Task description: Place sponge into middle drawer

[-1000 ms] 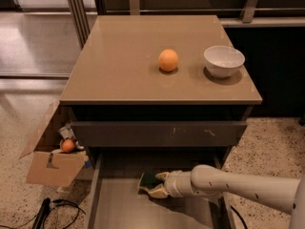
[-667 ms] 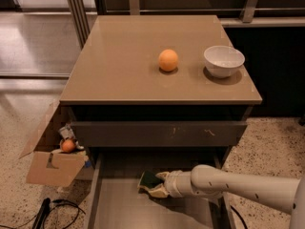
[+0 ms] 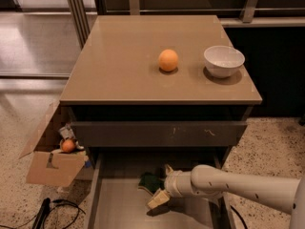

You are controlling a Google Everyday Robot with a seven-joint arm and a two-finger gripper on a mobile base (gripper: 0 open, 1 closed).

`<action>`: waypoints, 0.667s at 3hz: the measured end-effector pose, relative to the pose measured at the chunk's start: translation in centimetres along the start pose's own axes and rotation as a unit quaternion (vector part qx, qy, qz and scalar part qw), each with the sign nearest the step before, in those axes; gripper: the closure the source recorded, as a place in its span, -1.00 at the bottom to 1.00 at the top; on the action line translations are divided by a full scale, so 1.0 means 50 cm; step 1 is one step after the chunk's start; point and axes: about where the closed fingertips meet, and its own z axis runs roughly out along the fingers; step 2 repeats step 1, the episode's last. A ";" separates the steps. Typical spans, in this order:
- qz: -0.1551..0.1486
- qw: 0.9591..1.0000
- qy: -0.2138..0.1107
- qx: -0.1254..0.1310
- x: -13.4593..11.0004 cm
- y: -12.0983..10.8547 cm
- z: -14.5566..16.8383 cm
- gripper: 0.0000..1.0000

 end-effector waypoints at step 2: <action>0.000 1.000 0.000 0.000 0.000 0.000 0.000 -1.00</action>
Offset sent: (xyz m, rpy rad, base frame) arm 0.0000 0.0000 0.0000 0.0000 0.0000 0.0000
